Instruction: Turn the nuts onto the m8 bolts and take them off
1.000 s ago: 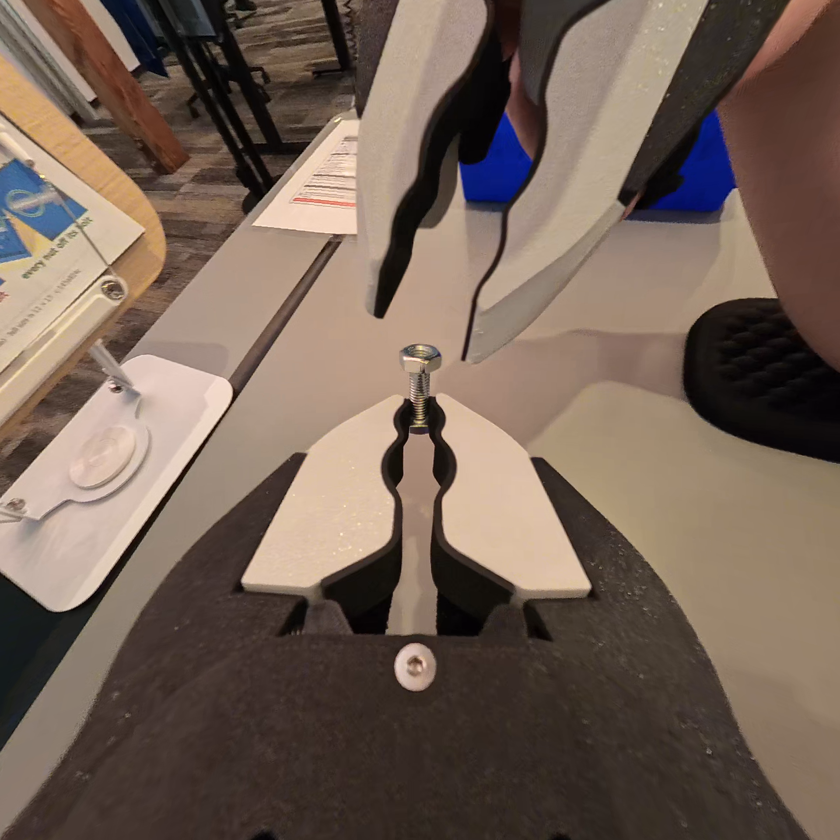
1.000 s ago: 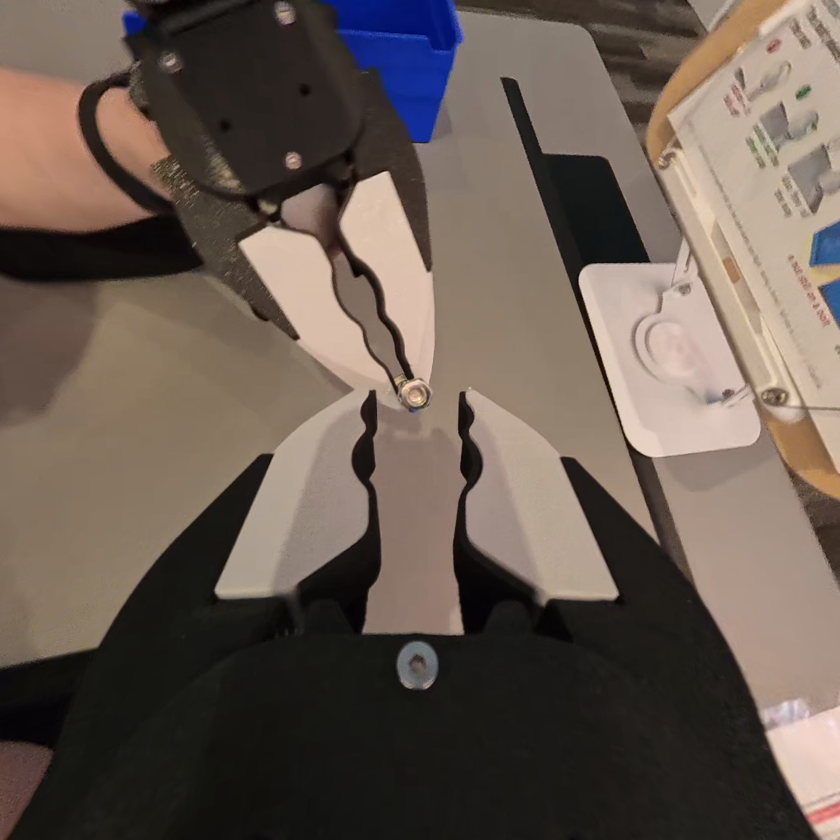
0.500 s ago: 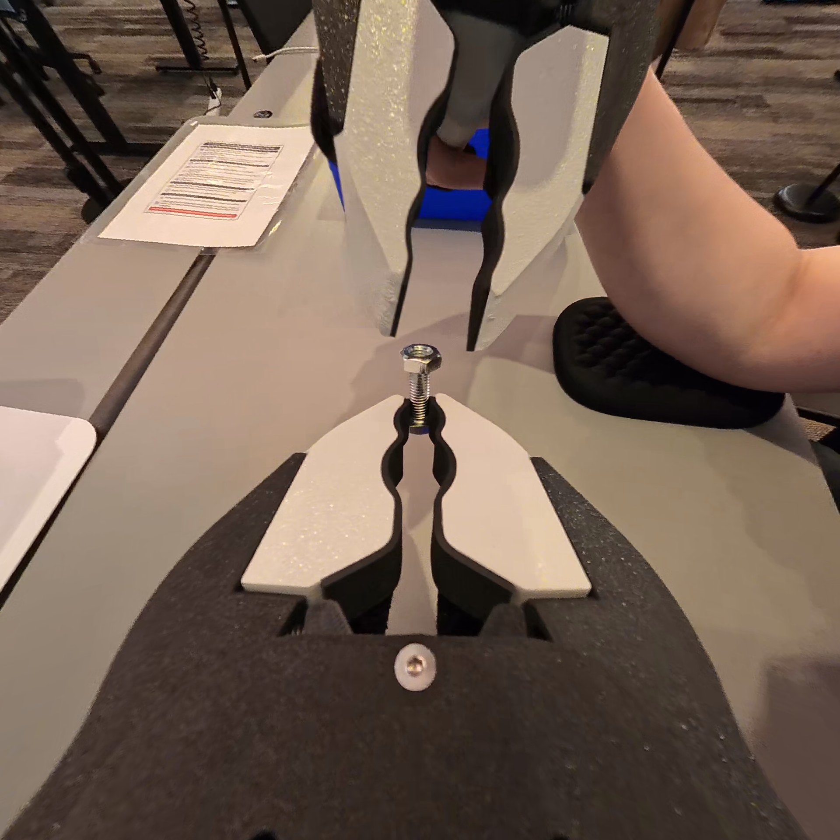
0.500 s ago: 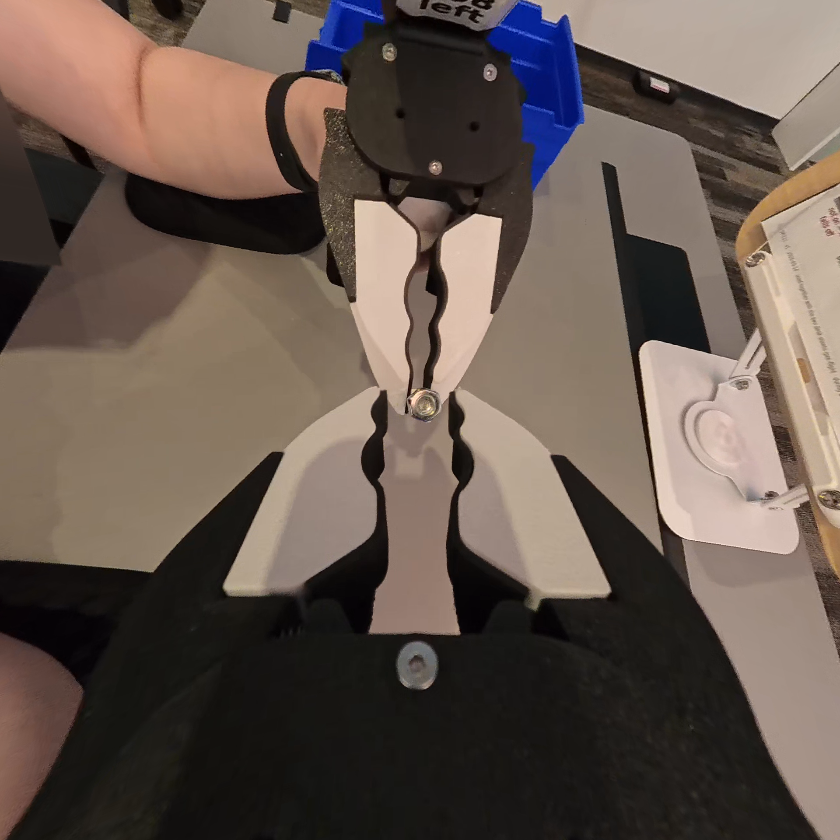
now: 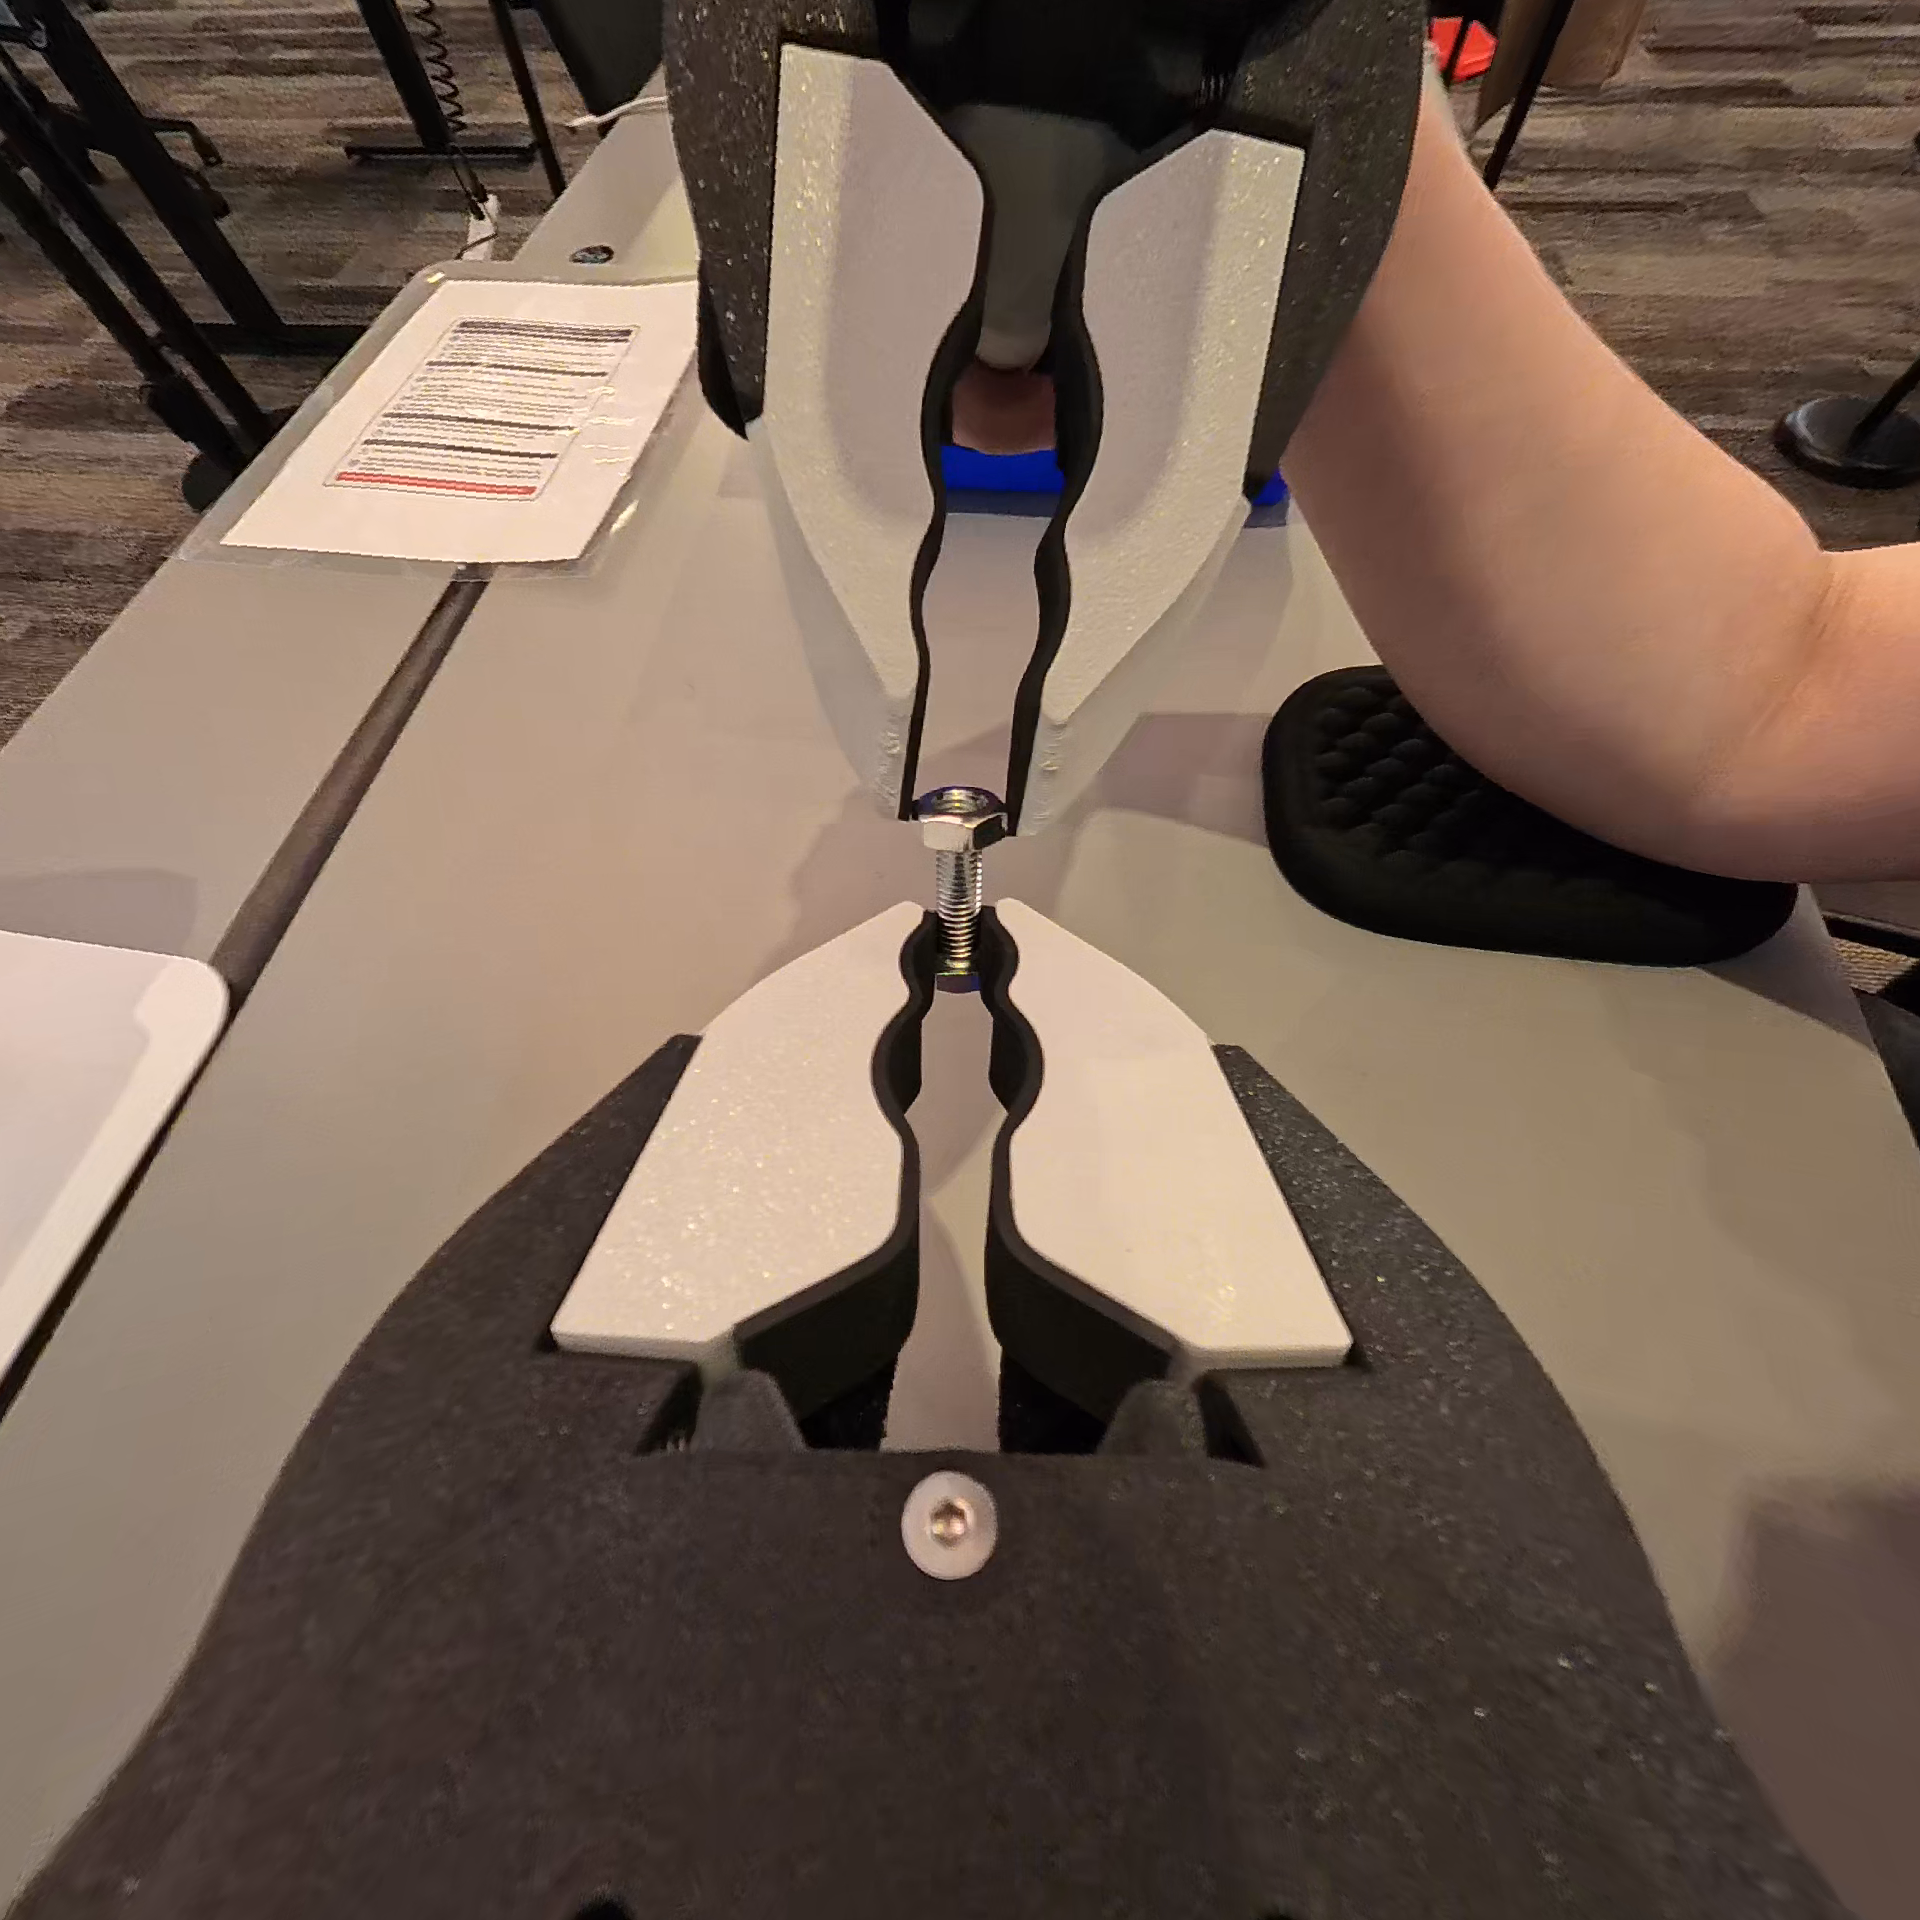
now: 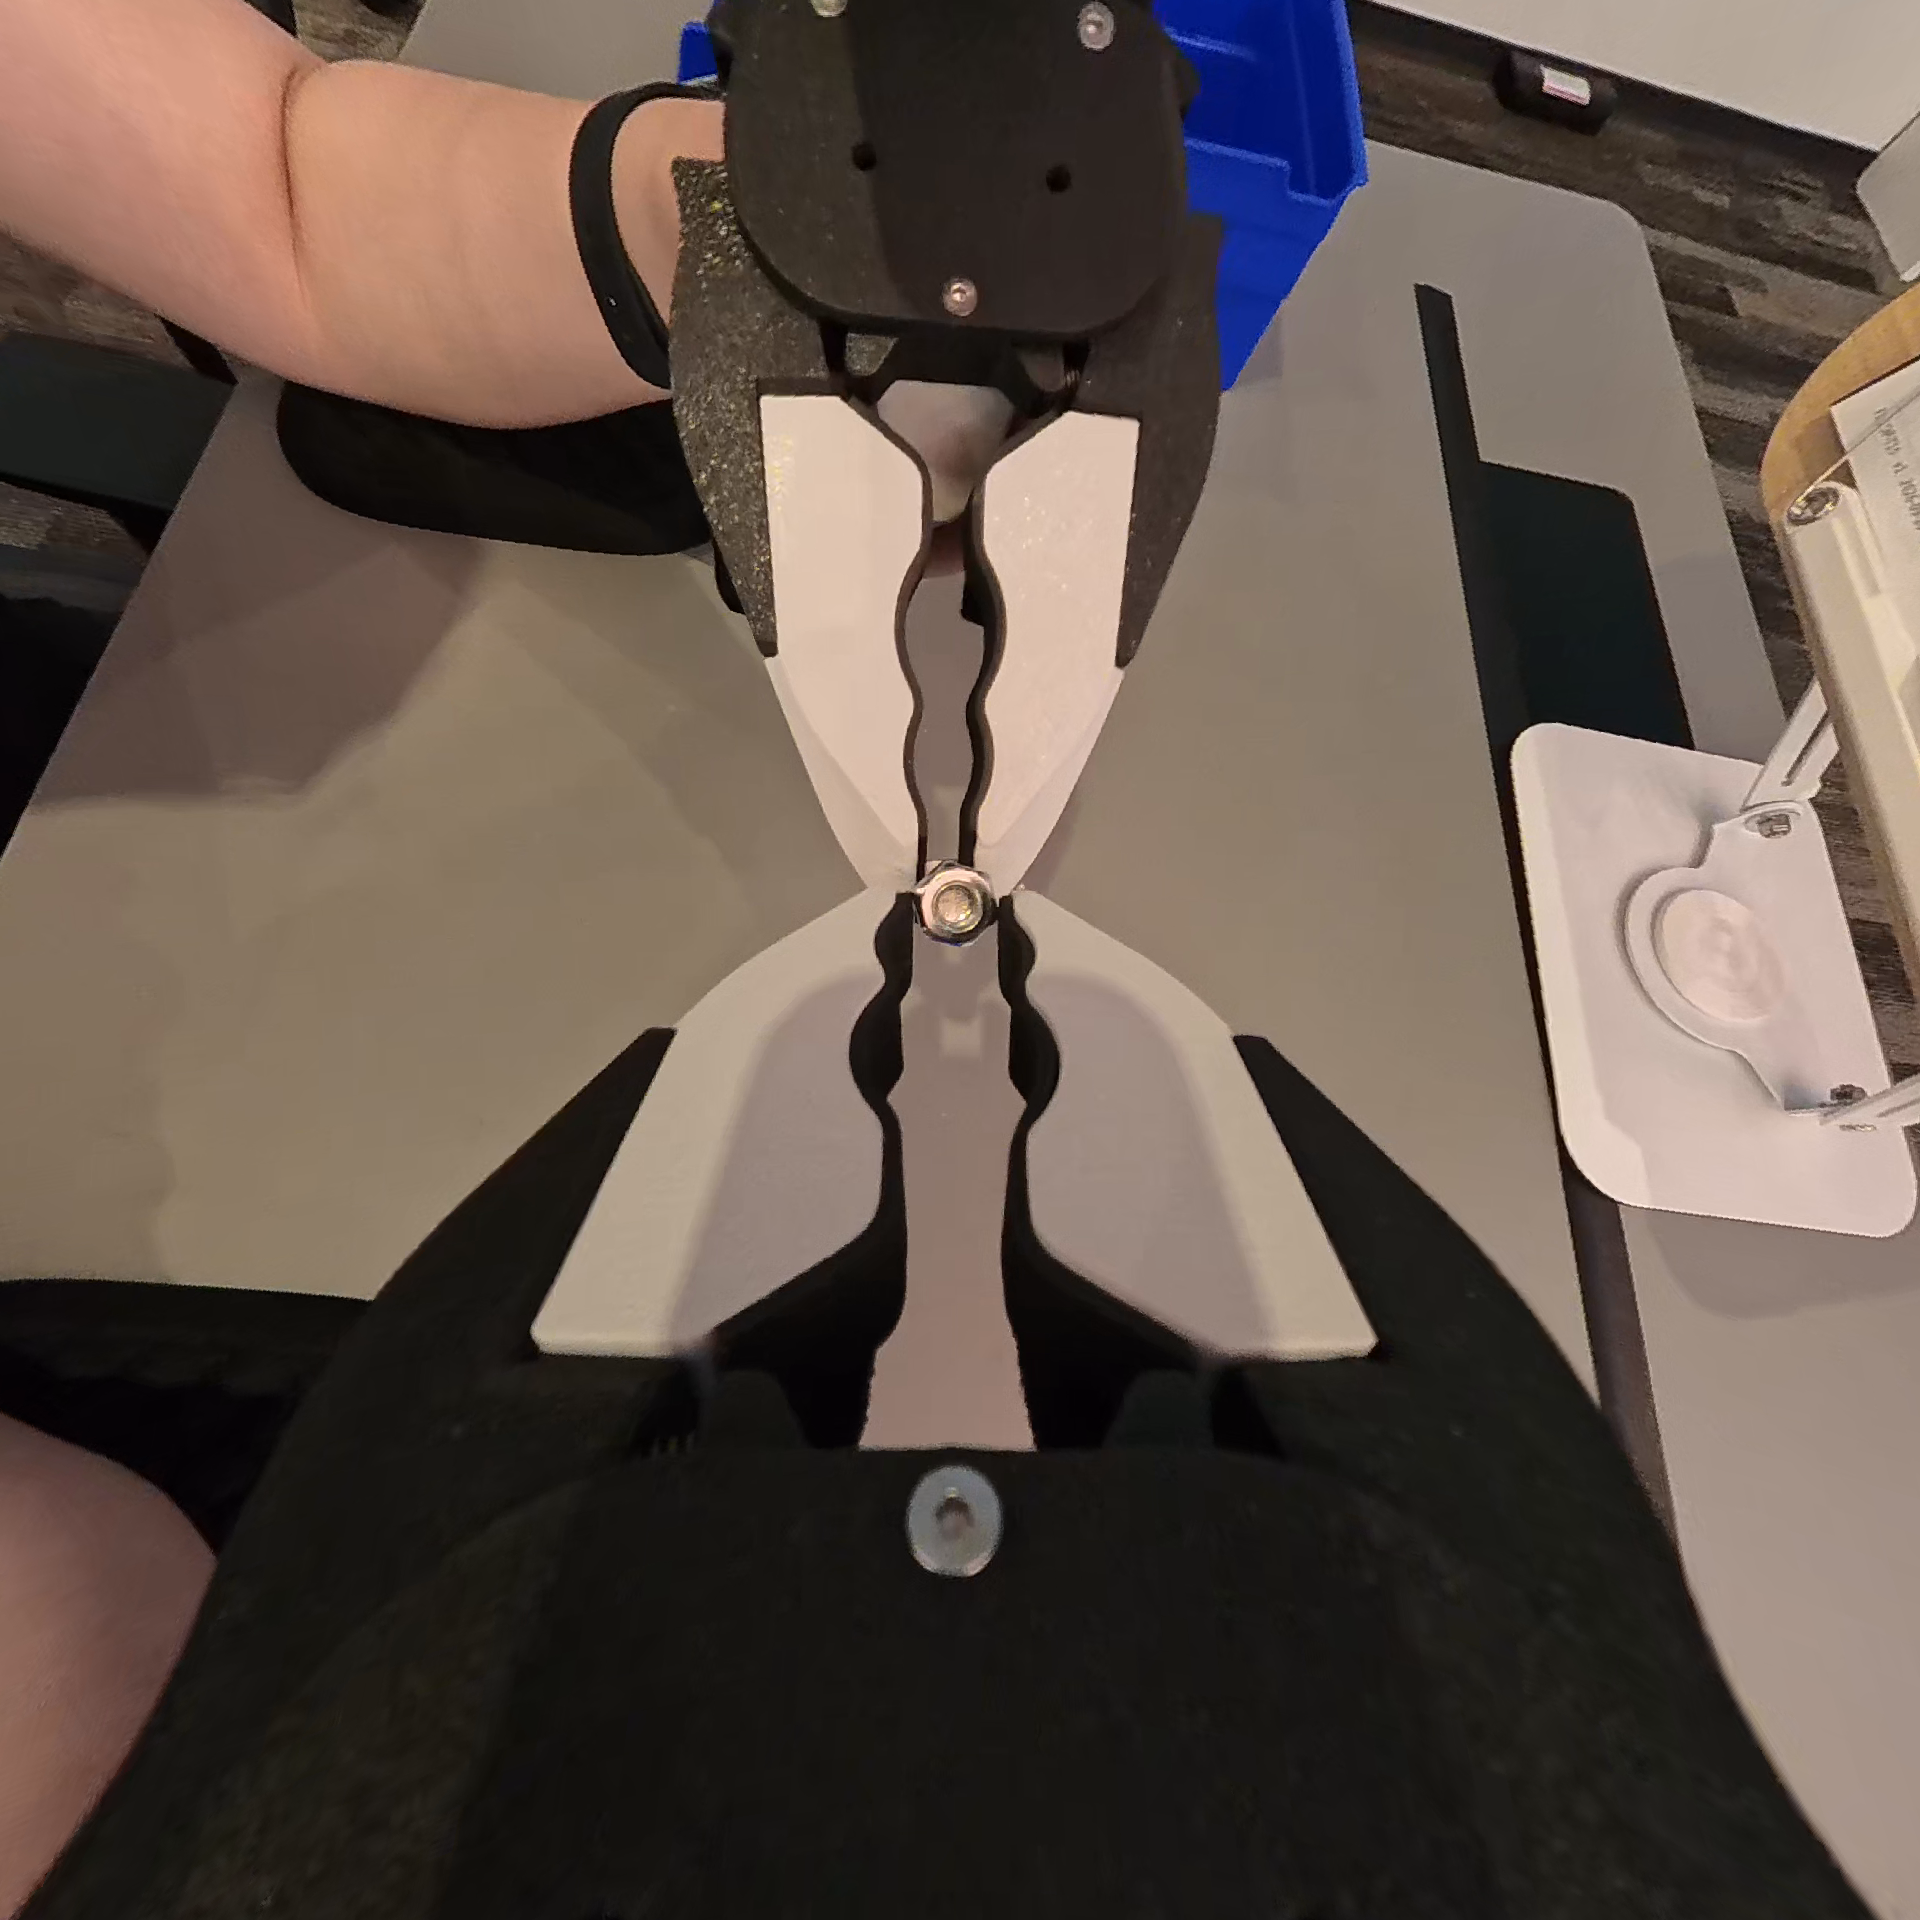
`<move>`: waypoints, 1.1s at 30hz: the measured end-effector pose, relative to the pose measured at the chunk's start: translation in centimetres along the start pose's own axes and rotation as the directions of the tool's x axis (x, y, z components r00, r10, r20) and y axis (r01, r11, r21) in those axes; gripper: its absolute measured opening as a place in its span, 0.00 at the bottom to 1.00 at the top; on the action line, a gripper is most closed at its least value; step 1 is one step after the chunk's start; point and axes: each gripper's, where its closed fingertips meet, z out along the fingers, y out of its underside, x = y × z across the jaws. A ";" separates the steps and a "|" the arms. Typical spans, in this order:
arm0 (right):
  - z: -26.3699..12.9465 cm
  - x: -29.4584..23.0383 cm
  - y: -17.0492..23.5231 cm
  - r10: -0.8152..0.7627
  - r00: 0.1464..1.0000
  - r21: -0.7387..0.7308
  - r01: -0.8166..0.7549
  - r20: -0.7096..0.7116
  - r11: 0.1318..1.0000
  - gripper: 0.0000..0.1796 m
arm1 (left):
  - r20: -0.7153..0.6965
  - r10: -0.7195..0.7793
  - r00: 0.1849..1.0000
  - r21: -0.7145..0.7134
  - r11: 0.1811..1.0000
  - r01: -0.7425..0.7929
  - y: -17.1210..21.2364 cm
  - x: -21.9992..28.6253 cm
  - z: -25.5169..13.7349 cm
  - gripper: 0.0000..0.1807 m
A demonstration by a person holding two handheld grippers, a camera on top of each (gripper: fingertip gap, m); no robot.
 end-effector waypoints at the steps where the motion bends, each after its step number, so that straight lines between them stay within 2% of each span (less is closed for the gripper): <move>1: 0.0 0.1 0.0 0.016 1.000 -0.002 -0.016 -0.001 1.000 0.08 | 0.015 0.006 1.000 -0.005 1.000 -0.006 0.0 -0.2 0.0 0.04; 4: 0.4 1.0 0.2 0.077 0.997 -0.022 -0.078 -0.031 0.997 0.08 | 0.101 0.035 0.994 -0.038 0.999 -0.031 0.3 -1.2 -0.1 0.04; 9: 1.6 3.0 0.3 0.267 0.960 -0.049 -0.272 -0.087 0.961 0.08 | 0.249 0.051 0.967 -0.093 0.995 -0.029 1.2 -3.6 -0.5 0.04; 15: 2.3 5.0 -0.2 0.467 0.872 0.010 -0.471 -0.147 0.882 0.08 | 0.372 0.019 0.928 -0.080 0.997 0.012 1.3 -5.7 -1.3 0.04; 20: 2.9 5.7 -0.1 0.541 0.822 0.020 -0.547 -0.180 0.837 0.08 | 0.412 0.029 0.911 -0.104 0.994 0.015 1.9 -6.5 -1.5 0.04; 24: 2.4 5.3 -0.3 0.494 0.856 0.024 -0.497 -0.154 0.868 0.12 | 0.374 0.010 0.927 -0.089 0.996 0.025 1.7 -6.0 -1.4 0.04; 28: 1.1 4.5 0.3 0.285 0.944 -0.015 -0.292 -0.167 0.956 0.15 | 0.313 -0.016 0.950 -0.066 0.997 0.039 1.5 -5.3 -1.1 0.04; 33: 1.3 4.0 0.4 0.152 0.979 0.005 -0.153 -0.137 0.988 0.20 | 0.247 -0.048 0.968 -0.008 0.999 0.052 0.8 -4.5 -1.0 0.04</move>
